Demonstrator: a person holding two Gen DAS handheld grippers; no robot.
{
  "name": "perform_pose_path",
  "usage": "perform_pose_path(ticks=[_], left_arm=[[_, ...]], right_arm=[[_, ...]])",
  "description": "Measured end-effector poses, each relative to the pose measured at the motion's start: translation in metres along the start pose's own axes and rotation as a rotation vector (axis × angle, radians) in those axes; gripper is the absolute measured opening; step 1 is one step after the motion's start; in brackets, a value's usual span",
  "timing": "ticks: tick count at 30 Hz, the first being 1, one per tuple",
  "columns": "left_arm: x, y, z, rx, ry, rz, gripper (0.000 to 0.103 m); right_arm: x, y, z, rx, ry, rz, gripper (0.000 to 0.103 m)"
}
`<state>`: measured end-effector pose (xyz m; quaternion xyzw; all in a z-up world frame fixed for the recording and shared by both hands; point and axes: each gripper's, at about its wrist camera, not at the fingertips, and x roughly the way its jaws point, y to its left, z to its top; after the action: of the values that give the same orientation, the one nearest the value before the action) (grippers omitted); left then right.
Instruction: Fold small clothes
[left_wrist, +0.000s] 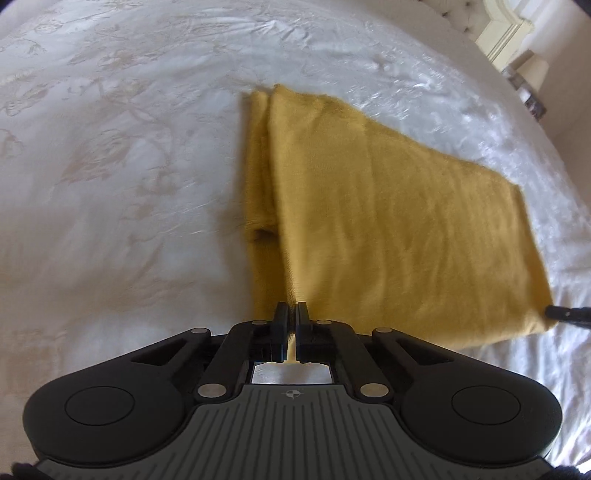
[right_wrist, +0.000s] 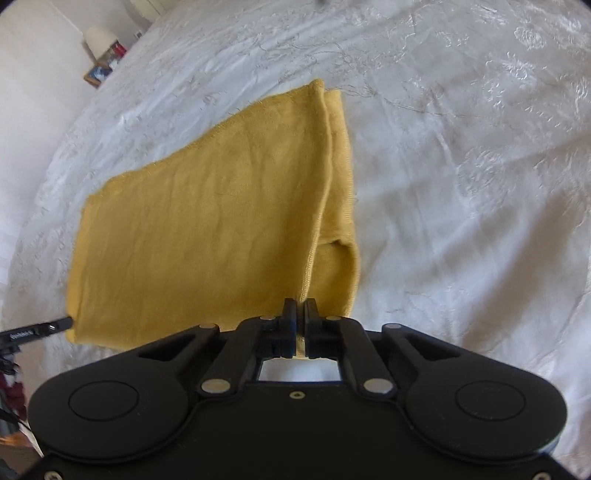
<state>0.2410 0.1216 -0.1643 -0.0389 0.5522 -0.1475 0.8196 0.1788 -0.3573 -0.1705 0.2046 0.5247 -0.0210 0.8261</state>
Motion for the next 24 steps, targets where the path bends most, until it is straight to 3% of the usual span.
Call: perform_pose_path(ticks=[3,6,8,9,10,11,12,13,16,20,24], left_arm=[[0.009,0.011,-0.004,-0.012,0.055,0.032,0.004],[0.010,0.006,-0.002,0.036,0.077,0.094,0.004],[0.004,0.003,0.001,0.031,0.058,0.122,0.009],[-0.001,0.000,0.003,0.025,0.028,0.124,0.022],[-0.007,-0.004,0.006,0.021,-0.005,0.122,0.043],[-0.013,-0.009,0.011,0.024,-0.043,0.114,0.054],[-0.017,-0.016,0.014,0.030,-0.068,0.106,0.076],[-0.021,-0.025,0.020,0.044,-0.096,0.095,0.086],[-0.017,-0.054,0.038,0.115,-0.135,0.055,0.091],[0.011,-0.095,0.063,0.163,-0.124,0.009,0.097],[0.041,-0.127,0.085,0.202,-0.103,0.020,0.098]], right_arm=[[0.012,-0.011,-0.003,0.007,0.048,-0.037,0.011],[0.009,-0.010,-0.001,0.028,0.033,-0.034,0.019],[0.004,-0.006,0.000,0.025,0.005,-0.038,0.042],[0.001,-0.003,0.000,0.020,-0.010,-0.039,0.067],[-0.001,0.000,0.001,0.011,-0.027,-0.046,0.095],[-0.004,0.003,0.002,-0.005,-0.049,-0.054,0.100],[-0.006,0.007,0.004,-0.021,-0.071,-0.052,0.100],[-0.006,0.010,0.006,-0.032,-0.084,-0.053,0.103],[0.002,0.018,0.016,-0.058,-0.083,-0.077,0.102],[0.022,0.028,0.035,-0.093,-0.062,-0.085,0.102],[0.040,0.042,0.060,-0.149,-0.069,-0.110,0.102]])
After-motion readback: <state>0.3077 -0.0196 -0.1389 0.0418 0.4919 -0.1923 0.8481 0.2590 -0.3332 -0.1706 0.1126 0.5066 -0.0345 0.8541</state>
